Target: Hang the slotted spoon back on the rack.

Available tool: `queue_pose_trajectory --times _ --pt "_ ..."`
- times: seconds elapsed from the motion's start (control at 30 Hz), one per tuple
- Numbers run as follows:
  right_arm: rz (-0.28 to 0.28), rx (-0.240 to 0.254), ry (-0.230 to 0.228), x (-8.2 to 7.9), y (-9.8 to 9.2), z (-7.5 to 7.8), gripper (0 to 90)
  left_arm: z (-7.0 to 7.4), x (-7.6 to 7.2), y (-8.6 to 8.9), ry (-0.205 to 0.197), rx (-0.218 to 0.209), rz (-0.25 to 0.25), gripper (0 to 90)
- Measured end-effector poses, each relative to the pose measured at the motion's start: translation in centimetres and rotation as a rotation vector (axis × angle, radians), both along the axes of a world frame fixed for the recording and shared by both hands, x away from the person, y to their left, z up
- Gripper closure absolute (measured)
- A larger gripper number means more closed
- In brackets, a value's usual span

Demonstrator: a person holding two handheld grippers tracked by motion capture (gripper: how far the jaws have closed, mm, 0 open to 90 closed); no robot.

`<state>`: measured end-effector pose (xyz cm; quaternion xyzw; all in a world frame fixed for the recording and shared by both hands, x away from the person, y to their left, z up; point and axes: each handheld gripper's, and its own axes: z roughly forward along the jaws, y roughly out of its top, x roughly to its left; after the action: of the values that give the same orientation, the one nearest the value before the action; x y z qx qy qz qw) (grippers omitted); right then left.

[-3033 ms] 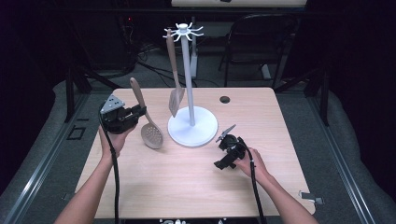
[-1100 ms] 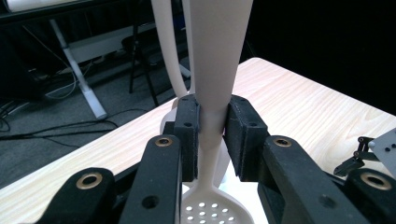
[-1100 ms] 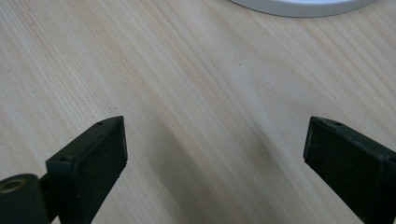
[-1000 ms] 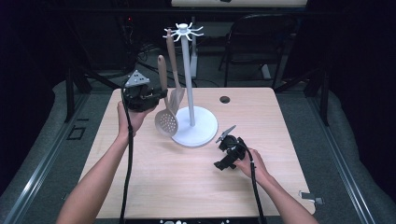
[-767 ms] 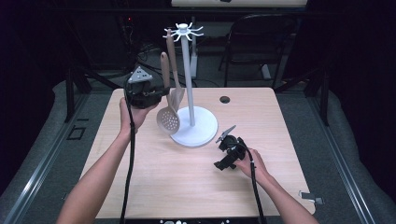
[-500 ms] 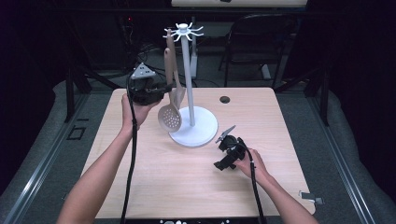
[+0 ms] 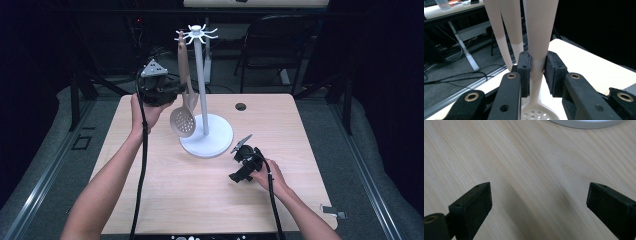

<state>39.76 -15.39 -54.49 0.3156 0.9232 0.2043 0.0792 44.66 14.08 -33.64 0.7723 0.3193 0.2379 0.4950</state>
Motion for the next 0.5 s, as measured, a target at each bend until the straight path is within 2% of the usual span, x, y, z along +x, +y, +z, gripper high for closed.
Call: queue_pose_trajectory --times 0.27,0.3,0.33,0.5 --pt "0.003 0.001 -0.001 -0.01 0.0 -0.03 5.7 0.25 0.19 -0.3 -0.005 0.001 0.001 75.2" --pt "-0.003 0.013 -0.003 -0.04 0.03 -0.09 5.7 0.28 0.2 -0.32 -0.007 0.001 0.0 75.2" --pt "0.003 0.001 -0.002 0.01 -0.03 -0.03 5.7 0.3 0.22 -0.36 -0.009 0.0 0.001 75.2" --pt "0.0 0.005 -0.001 0.02 -0.03 -0.12 5.7 0.41 0.31 -0.59 -0.009 0.003 0.0 75.1"
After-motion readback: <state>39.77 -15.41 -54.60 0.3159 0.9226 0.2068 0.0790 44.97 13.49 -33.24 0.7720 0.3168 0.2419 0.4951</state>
